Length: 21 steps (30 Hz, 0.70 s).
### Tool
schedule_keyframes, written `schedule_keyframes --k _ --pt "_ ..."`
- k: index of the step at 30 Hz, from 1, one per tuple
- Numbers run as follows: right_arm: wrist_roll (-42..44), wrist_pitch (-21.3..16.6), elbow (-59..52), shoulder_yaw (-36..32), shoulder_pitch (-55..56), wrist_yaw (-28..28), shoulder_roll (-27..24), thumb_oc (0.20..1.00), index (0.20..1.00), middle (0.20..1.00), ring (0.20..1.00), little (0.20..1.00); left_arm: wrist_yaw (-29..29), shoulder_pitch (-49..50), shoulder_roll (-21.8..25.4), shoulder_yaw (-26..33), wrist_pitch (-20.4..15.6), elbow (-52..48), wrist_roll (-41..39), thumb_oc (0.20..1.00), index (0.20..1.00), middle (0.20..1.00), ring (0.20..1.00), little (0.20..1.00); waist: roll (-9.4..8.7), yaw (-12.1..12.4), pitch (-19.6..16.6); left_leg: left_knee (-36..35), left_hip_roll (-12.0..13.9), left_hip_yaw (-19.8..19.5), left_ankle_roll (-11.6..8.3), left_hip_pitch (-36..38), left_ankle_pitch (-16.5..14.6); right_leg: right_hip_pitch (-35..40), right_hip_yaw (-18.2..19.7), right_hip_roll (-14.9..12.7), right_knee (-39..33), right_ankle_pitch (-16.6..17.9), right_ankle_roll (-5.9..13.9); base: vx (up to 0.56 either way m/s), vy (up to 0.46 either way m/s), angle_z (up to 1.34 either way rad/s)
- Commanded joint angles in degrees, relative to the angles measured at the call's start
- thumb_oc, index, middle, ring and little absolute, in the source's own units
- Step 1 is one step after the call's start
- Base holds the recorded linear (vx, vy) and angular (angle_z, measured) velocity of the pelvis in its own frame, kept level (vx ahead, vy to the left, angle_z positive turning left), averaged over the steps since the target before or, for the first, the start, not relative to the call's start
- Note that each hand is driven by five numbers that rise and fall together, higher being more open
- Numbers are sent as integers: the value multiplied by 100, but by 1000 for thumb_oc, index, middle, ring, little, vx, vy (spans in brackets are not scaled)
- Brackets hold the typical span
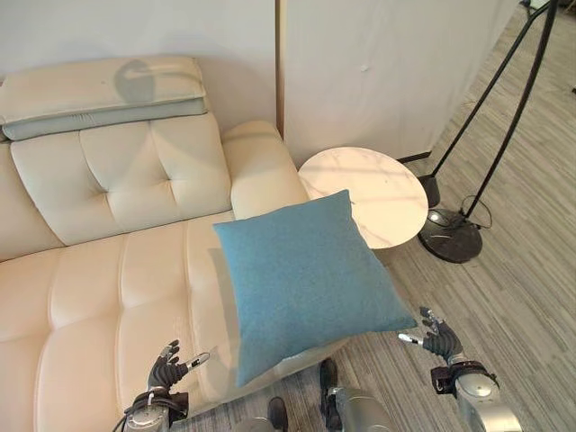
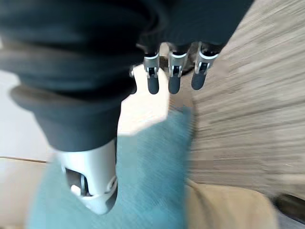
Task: Pick up all the scattered cushions and arrange them neatly on the sofa.
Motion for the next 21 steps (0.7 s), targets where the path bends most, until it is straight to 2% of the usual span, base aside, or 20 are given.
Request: schedule_keyframes --k 1,5,12,13,14,15,16,18,19,20,21 --pt "-31 -259 -570 -350 -255 -347 -484 1000 1000 1000 1000 1000 20 -37 122 201 -276 -454 -257 1000 1000 1000 1000 1000 -65 -35 -58 414 195 -284 -248 -416 -221 601 63 81 -380 -443 280 111 -102 12" --pt "40 -272 -854 -273 -588 -303 -747 1000 1000 1000 1000 1000 11 -153 163 124 -266 -496 -311 1000 1000 1000 1000 1000 -66 13 -76 309 279 -286 -334 -367 -178 758 -72 113 -592 -459 220 60 -100 -2" --pt "442 -121 -359 994 -1706 115 -982 1000 1000 1000 1000 1000 86 -1002 354 -437 -306 -291 -304 1000 1000 1000 1000 1000 -110 145 95 215 366 -338 -468 -527 -47 720 -259 140 -740 -459 158 -20 -69 10" --pt "445 -128 -345 1001 -1722 114 -982 1000 1000 1000 1000 1000 86 -1010 353 -433 -308 -285 -305 1000 1000 1000 1000 1000 -111 138 97 219 366 -341 -468 -535 -46 714 -262 139 -736 -460 158 -130 -61 5" --pt "577 -88 -10 1402 -2224 132 -903 1000 1000 1000 1000 1000 162 -1404 375 -644 -336 -187 -363 1000 1000 1000 1000 1000 -115 170 243 247 381 -360 -487 -730 1 526 -278 137 -695 -434 146 -100 -39 3" --pt "578 -92 0 1406 -2235 132 -901 1000 1000 1000 1000 1000 161 -1410 375 -641 -338 -183 -363 1000 1000 1000 1000 1000 -116 164 242 252 381 -363 -486 -739 1 519 -280 136 -692 -435 145 -253 -66 7" --pt "817 -58 520 1864 -2917 91 -663 1000 1000 1000 1000 1000 293 -1976 349 -938 -380 22 -528 1000 1000 1000 1000 1000 -98 181 402 277 389 -398 -513 -1058 90 180 -300 137 -618 -387 125 -224 -36 11" --pt "1047 -44 1117 2181 -3598 -26 -426 1000 1000 1000 1000 1000 462 -2594 326 -1178 -451 366 -738 1000 1000 1000 1000 1000 -64 191 542 318 384 -408 -540 -1359 187 -121 -301 126 -533 -321 113 -243 -25 19" --pt "1240 -35 1656 2516 -4249 -157 -67 1000 1000 1000 1000 1000 601 -3286 283 -1470 -468 763 -926 1000 1000 1000 1000 1000 -18 177 665 357 383 -430 -562 -1578 262 -344 -280 139 -441 -288 107 -134 -2 13" --pt "1240 -37 1660 2515 -4255 -156 -65 1000 1000 1000 1000 1000 600 -3293 286 -1469 -469 767 -927 1000 1000 1000 1000 1000 -23 170 653 353 378 -434 -562 -1599 277 -364 -283 135 -445 -279 107 -92 -9 7" --pt "1365 -39 1920 2655 -4544 -217 164 1000 1000 1000 1000 1000 697 -3669 208 -1626 -478 999 -1045 1000 1000 1000 1000 1000 -9 170 731 357 376 -443 -572 -1663 312 -415 -275 143 -421 -263 105 -54 -11 14"
